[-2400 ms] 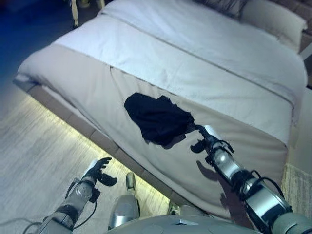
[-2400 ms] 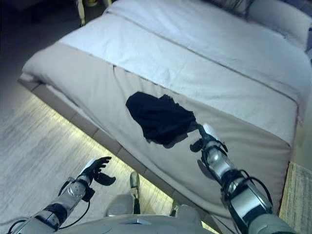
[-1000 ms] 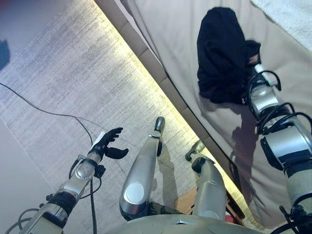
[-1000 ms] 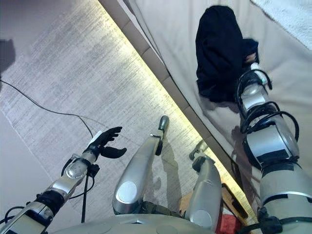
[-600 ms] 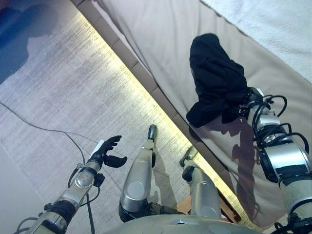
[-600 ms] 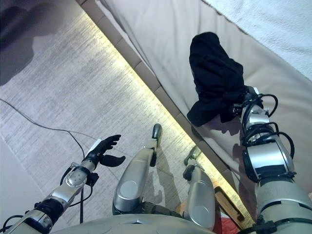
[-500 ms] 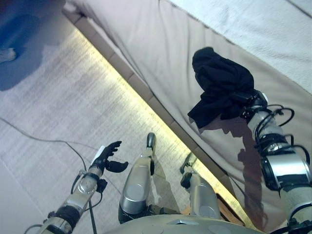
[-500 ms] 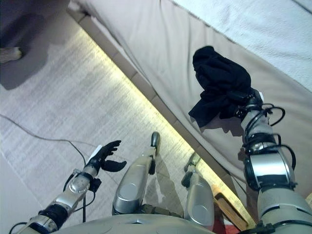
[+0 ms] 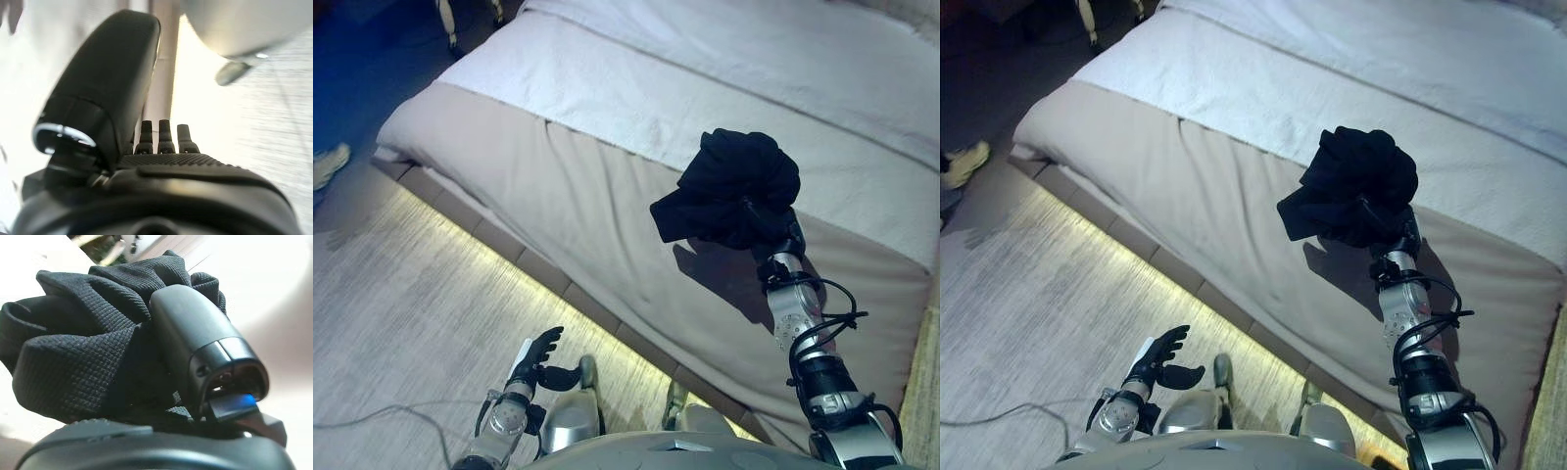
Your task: Pick up the clothes from the bed and place them into the basket
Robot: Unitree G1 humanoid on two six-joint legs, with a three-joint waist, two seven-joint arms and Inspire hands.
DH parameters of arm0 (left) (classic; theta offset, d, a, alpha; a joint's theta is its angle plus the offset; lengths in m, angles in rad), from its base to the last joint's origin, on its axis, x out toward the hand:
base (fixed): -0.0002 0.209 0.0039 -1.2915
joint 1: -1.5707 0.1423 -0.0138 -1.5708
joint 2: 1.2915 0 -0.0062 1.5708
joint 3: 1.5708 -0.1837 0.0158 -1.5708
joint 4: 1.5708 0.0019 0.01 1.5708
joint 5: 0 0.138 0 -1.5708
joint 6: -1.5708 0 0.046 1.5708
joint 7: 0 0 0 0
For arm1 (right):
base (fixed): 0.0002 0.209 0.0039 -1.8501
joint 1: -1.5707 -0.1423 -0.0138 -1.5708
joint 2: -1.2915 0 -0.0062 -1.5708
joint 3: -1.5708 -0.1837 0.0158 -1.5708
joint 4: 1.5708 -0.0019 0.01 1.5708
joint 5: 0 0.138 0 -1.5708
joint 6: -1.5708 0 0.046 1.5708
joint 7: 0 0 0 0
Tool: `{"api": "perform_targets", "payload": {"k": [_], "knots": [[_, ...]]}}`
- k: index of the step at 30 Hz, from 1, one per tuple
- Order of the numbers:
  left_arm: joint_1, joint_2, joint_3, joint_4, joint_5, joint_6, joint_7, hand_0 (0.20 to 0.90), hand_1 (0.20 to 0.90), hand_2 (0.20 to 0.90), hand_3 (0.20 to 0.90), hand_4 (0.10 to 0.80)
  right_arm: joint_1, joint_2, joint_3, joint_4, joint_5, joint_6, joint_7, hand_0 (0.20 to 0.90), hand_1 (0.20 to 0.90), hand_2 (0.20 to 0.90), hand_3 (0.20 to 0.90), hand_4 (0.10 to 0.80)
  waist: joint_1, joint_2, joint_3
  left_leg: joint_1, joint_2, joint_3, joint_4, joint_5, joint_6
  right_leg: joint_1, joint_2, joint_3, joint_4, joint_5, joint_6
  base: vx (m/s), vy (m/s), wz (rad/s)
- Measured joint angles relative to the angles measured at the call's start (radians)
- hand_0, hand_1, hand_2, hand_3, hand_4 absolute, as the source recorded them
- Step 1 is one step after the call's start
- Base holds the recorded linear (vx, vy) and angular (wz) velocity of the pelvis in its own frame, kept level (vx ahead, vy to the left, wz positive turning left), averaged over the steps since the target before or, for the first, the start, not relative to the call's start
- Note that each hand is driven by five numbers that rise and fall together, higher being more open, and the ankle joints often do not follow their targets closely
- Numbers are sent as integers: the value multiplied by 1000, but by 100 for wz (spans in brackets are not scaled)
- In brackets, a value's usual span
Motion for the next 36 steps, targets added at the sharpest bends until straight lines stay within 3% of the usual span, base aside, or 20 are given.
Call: {"api": "perform_targets", "payload": {"k": [10,12,14,15,16,17,18,19,21,22,24,25,26,27,28,30,31,34,35,36], "knots": [[7,-13,12,45,43,1,-28,900,900,900,900,800,47,-13,-56,-165,-187,-90,-50,300,300,300,200,100,-64,-1,-32,52,26,52,-3,0,-1,15,24,64,-1,-1,1,-30,-32,-20],[8,-23,14,46,44,1,-29,900,900,900,900,800,74,-40,-64,-188,-209,-90,-67,300,300,300,200,100,-75,5,-38,53,35,66,-3,-16,-24,8,32,86,-1,-19,11,-28,-18,-18],[7,-25,16,49,44,1,-30,900,900,900,900,800,91,-45,-67,-193,-220,-91,-69,300,300,300,200,100,-87,7,-40,50,43,68,8,-20,-43,-2,38,100,1,-27,5,-5,14,-22],[2,-24,16,49,44,0,-30,900,900,900,900,800,103,-45,-67,-194,-233,-91,-74,300,300,300,200,100,-85,4,-43,45,45,67,42,-32,-60,-13,38,128,6,-46,-11,60,60,-68],[-5,-21,16,56,43,1,-33,900,900,900,900,800,124,-45,-63,-202,-247,-90,-77,300,300,300,200,100,-75,-1,-44,24,39,6,115,-39,-68,-31,32,179,23,-49,-16,113,71,-100],[-6,-17,15,57,41,1,-33,900,900,900,900,800,134,-46,-52,-207,-247,-91,-76,300,300,300,200,100,-65,-11,-48,6,16,-99,167,-50,-60,-46,20,229,36,-45,-17,91,85,-138],[2,-19,10,56,32,1,-26,900,900,900,900,800,130,-52,-35,-206,-246,-91,-78,300,300,300,200,100,-47,-18,-60,-2,-33,-249,169,-115,-21,-75,7,301,43,-28,-27,66,85,-171],[6,-23,5,56,25,0,-18,900,900,900,900,800,120,-61,-19,-207,-247,-96,-79,300,300,300,200,100,-33,-11,-70,16,-85,-340,114,-143,5,-99,4,376,36,6,-35,14,102,-161],[-1,-34,-6,64,19,0,-15,900,900,900,900,800,115,-75,-12,-205,-251,-99,-104,300,300,300,200,100,-24,6,-76,22,-150,-450,51,-165,31,-129,7,440,17,16,-31,8,126,-135],[-3,-49,-6,73,14,0,-11,900,900,900,900,800,116,-77,-14,-198,-257,-100,-135,300,300,300,200,100,-28,21,-76,23,-164,-491,35,-171,41,-142,23,458,20,23,-25,-24,231,-154],[-17,-39,-5,92,12,-1,-4,900,900,900,900,800,121,-33,-5,-163,-272,-101,-194,300,300,300,200,100,-21,11,-75,17,-166,-451,66,-139,65,-150,37,484,14,22,-14,-53,226,-115],[-31,-37,-6,96,14,0,-5,900,900,900,900,800,142,-11,-4,-162,-299,-102,-234,300,300,300,200,100,-30,14,-74,22,-147,-412,45,-126,92,-161,41,450,17,-2,19,-27,156,-85],[-33,-38,-7,95,17,0,-6,900,900,900,900,800,153,12,-6,-158,-317,-103,-264,300,300,300,200,100,-30,20,-71,28,-120,-374,25,-111,104,-208,50,404,109,-3,20,17,156,-93],[-40,-29,-26,98,20,0,-9,900,900,900,900,800,179,29,-8,-157,-324,-104,-287,300,300,300,200,100,-55,21,-70,31,-110,-354,11,-101,99,-227,43,382,185,-7,26,16,149,-77],[-41,-20,-46,108,29,1,-15,900,900,900,900,800,200,34,-10,-156,-324,-104,-292,300,300,300,200,100,-61,15,-72,40,-116,-338,-2,-88,94,-213,16,381,205,-8,28,6,132,-57],[-48,-10,-52,131,36,7,-29,900,900,900,900,800,237,41,-18,-157,-323,-104,-298,300,300,300,200,100,-77,-8,-83,40,-147,-304,-3,-81,85,-172,-46,387,156,-23,58,-16,111,-55],[-58,-12,-50,150,36,9,-30,900,900,900,900,800,242,41,-22,-155,-321,-104,-302,300,300,300,200,100,-81,2,-77,37,-148,-289,-3,-77,79,-164,-51,387,134,-13,70,-61,89,-36],[-57,-14,-37,152,43,12,-34,900,900,900,900,800,253,38,-35,-138,-282,-91,-301,300,300,300,200,100,-92,46,-58,44,-127,-219,-5,-77,74,-197,-20,316,123,86,119,-175,109,-71],[-54,-13,-28,152,44,18,-36,900,900,900,900,800,250,38,-35,-126,-282,-87,-300,300,300,300,200,100,-81,52,-54,48,-128,-165,-4,-84,77,-219,-2,277,119,136,153,-278,105,-195],[-44,-11,-24,144,41,32,-31,900,900,900,900,800,210,40,-14,-81,-283,-83,-294,300,300,300,200,100,-39,64,-55,28,-129,-113,2,-114,123,-237,35,282,27,258,183,-259,76,-206]]}}
